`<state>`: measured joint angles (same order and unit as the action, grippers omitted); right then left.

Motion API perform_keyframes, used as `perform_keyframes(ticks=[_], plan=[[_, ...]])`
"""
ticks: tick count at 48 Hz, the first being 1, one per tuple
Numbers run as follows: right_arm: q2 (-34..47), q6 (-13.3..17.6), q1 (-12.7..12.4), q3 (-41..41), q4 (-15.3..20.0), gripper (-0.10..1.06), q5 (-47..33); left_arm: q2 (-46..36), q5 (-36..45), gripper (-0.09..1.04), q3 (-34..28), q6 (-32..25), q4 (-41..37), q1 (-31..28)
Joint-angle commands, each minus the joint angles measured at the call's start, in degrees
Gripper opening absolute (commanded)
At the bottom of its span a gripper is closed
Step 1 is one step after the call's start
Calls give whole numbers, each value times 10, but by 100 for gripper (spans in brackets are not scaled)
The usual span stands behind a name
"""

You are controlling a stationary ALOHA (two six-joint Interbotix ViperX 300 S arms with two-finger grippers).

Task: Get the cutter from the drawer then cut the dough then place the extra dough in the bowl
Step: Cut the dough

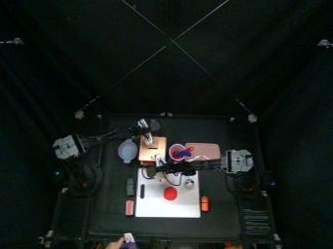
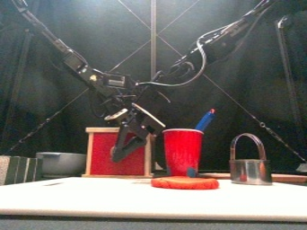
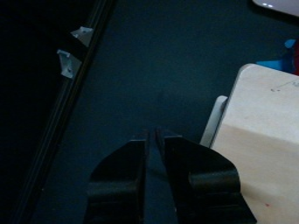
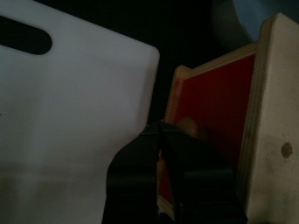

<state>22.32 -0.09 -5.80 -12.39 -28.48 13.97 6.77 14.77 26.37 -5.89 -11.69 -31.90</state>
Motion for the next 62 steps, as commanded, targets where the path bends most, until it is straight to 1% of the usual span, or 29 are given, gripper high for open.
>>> perform_keyframes(ticks=[1,5,11,15,21,28,30,35,39,44,53,57,62], plan=[[-32,5,11,12,6,17,-3,-6,-4,60,-5,1,1,7],[-44,7,35,5,18,17,2,-10,-4,60,-5,2,1,7],[-79,7,71,-16,49,17,11,-20,-4,61,-4,4,1,8],[-118,7,88,-41,75,17,11,-27,-12,61,-4,5,1,7],[-192,8,102,-99,104,17,11,-39,-25,61,-4,5,1,4],[-283,10,102,-176,136,17,18,-61,-63,61,0,6,6,4],[-311,10,102,-201,152,17,19,-69,-76,61,4,6,9,4],[-357,9,99,-243,179,17,20,-90,-120,61,18,6,18,6],[-383,9,94,-273,191,18,20,-105,-151,61,33,6,29,7],[-409,9,85,-309,200,18,22,-125,-192,61,59,6,47,11],[-441,8,81,-345,202,22,24,-161,-305,61,122,4,83,62],[-452,8,80,-350,202,28,26,-176,-366,61,154,4,85,94],[-461,9,80,-355,202,39,35,-186,-430,61,185,4,88,130]])
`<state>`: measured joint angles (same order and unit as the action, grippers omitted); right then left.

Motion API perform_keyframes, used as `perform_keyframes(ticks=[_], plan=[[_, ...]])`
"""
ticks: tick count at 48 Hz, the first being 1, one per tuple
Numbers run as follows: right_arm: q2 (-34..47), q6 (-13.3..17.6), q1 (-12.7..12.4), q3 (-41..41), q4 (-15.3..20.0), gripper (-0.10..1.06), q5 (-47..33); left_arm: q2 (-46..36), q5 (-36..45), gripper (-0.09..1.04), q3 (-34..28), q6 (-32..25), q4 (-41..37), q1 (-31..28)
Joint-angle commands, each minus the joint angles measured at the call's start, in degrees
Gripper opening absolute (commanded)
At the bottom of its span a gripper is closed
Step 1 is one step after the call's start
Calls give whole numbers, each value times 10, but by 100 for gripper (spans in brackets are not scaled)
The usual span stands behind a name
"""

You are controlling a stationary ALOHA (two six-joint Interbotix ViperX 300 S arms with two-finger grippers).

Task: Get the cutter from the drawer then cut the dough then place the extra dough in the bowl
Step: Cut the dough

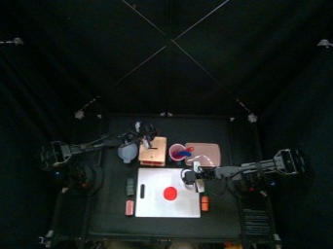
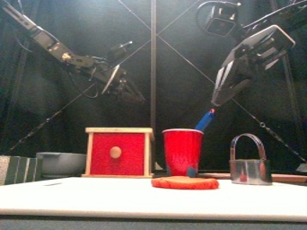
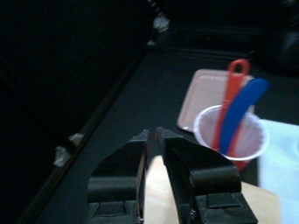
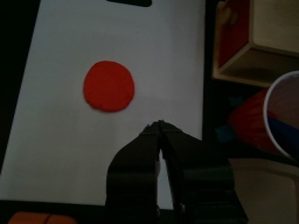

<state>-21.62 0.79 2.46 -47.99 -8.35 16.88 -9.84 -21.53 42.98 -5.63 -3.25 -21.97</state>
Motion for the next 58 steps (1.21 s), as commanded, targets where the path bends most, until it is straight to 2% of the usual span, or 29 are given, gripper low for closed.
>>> perform_keyframes(ticks=[1,11,18,46,51,58], plan=[[-23,0,-2,0,1,43,9,-21,-78,61,25,2,5,38],[-18,1,-2,-6,15,69,23,-22,-155,61,62,1,40,91],[-7,0,-1,-16,18,76,25,-18,-167,61,76,0,59,109],[62,-6,4,-23,23,75,35,0,-167,61,87,1,61,120],[62,-12,15,-20,20,68,33,5,-158,61,92,0,63,116],[63,-11,24,-18,20,51,34,5,-154,61,104,0,75,112]])
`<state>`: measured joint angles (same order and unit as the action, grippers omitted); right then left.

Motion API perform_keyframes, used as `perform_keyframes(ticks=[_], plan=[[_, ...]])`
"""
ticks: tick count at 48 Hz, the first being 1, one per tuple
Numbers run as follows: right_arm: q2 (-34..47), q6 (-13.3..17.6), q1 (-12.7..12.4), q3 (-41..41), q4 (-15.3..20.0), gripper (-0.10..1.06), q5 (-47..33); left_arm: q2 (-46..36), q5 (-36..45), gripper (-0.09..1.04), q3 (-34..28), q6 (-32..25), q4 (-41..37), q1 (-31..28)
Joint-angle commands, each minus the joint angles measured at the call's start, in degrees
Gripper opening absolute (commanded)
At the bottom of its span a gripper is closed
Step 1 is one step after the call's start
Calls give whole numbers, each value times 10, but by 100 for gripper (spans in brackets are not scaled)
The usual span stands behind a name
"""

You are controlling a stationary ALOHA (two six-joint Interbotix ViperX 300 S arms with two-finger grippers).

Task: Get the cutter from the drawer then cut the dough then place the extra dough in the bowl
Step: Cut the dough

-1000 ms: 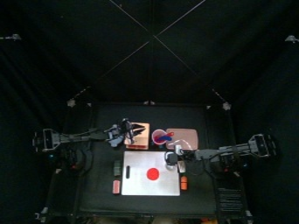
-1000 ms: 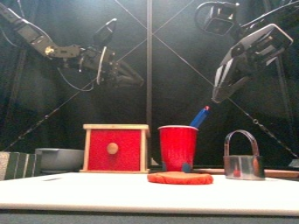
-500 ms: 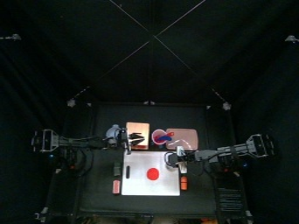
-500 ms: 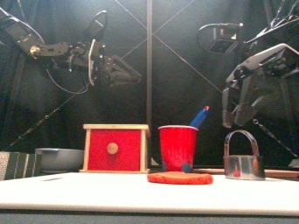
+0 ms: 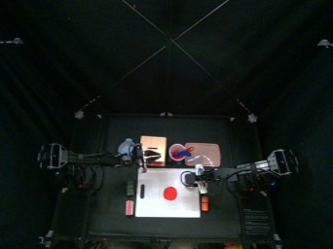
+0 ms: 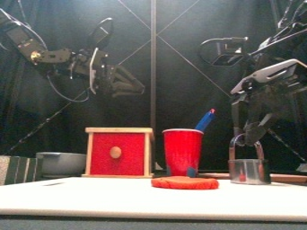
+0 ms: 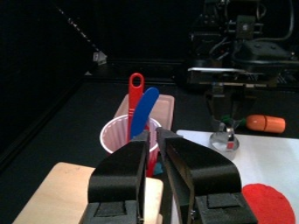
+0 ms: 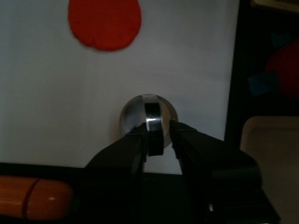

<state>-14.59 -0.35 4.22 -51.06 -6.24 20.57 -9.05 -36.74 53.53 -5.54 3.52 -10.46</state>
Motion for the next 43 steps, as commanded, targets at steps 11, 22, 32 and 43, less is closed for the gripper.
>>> perform_keyframes(ticks=[11,22,32,43], plan=[[-9,4,11,31,-2,36,-2,-3,0,61,2,-1,11,0],[10,11,33,93,4,36,0,0,0,61,5,0,11,2],[60,12,55,161,1,35,0,1,0,61,10,0,20,4],[128,11,60,216,-3,35,23,1,0,61,16,-2,30,3]])
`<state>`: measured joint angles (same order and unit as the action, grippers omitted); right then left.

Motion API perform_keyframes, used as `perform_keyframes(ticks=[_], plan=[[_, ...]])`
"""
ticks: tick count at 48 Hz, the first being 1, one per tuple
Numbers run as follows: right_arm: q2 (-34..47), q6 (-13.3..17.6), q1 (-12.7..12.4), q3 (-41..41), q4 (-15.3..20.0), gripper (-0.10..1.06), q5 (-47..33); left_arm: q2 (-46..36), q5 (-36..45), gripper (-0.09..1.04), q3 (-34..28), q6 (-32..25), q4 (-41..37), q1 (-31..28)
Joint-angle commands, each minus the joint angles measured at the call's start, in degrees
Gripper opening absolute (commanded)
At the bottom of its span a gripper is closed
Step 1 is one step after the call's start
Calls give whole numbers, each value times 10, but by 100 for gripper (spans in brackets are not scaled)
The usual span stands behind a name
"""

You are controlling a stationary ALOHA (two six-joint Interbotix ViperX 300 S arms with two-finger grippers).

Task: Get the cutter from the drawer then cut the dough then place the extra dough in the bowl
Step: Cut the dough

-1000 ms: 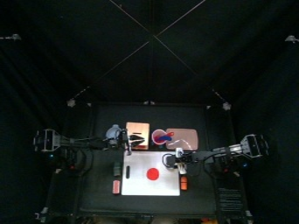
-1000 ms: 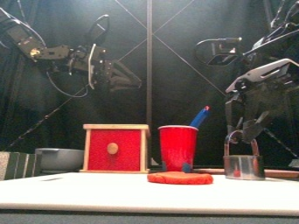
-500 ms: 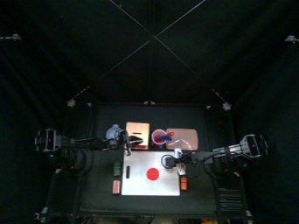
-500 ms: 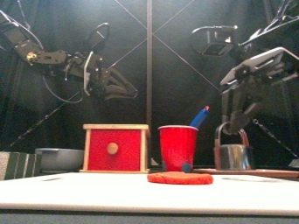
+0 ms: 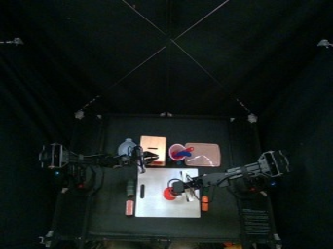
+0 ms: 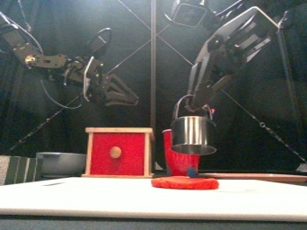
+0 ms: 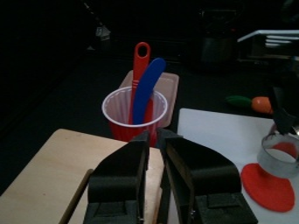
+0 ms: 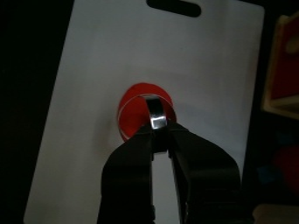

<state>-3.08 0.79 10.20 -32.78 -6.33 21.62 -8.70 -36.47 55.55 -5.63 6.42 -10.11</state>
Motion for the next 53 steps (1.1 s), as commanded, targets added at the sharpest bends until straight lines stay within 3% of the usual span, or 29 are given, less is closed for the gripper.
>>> perform_keyframes(ticks=[1,35,44,53], plan=[[19,-1,1,39,-3,35,18,-3,-3,61,-4,-1,1,-1],[49,8,-2,62,-24,35,36,-3,-3,61,11,3,2,1],[49,82,-2,67,-34,35,35,-3,-3,61,14,3,7,2],[49,170,1,61,-109,35,39,-3,-3,60,16,3,9,2]])
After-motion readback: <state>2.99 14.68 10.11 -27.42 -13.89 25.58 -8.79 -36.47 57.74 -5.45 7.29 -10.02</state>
